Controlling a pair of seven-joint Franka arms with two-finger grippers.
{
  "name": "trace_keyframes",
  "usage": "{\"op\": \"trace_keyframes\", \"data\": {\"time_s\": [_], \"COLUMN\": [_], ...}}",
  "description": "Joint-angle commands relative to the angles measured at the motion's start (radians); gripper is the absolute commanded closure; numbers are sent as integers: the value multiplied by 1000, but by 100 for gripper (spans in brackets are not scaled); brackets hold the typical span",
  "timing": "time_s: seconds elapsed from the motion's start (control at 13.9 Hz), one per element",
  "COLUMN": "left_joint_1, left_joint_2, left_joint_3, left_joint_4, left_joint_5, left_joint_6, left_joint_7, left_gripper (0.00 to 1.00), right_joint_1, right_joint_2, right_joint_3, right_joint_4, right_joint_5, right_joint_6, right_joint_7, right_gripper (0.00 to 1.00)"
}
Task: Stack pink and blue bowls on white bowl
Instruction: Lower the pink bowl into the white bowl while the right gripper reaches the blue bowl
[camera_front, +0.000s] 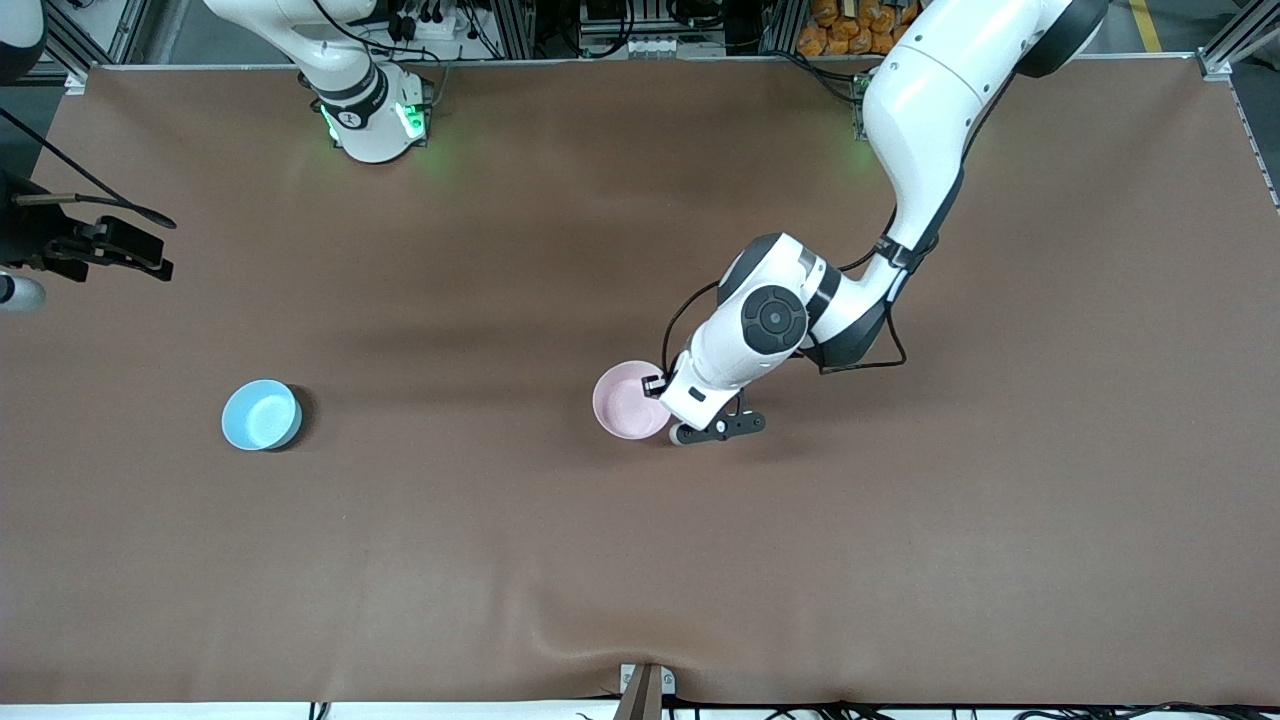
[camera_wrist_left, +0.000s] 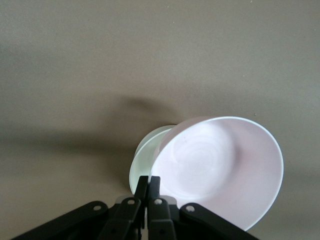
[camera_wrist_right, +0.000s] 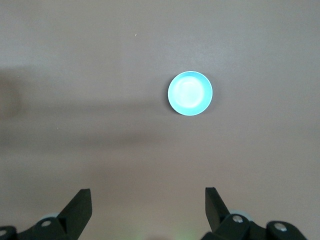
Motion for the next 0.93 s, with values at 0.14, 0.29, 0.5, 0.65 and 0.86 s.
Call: {"op": "trace_keyframes", "data": {"time_s": [0.14,0.29,0.5,0.65,0.86], "left_joint_1": [-13,-16,-19,-21,-33], "left_joint_2": [0,0,-17,-14,-6], "left_joint_3": [9,9,7,9,9], "left_joint_4": [-20,-26,-55,-55,-55], "left_joint_5": [-3,-3,-3,-3,11], "left_joint_6": [-1,-1,-1,-1,5], "left_joint_7": [-10,-11,-10,-10,-11], "left_gripper": [100,100,100,100,100], "right_joint_1": [-16,-61,-127,-160,-171], "right_joint_2": [152,209,289,344,444], "right_joint_3": [-11,-11,-11,-11,-11], "right_joint_4": [32,40,39,39,40], "right_joint_5": [-54,-53,-41,-38,-36], "right_joint_6": [-9,11,162,239,337], "right_joint_7": [12,0,-90,-162,-231], "right_gripper": [0,0,0,0,0]}}
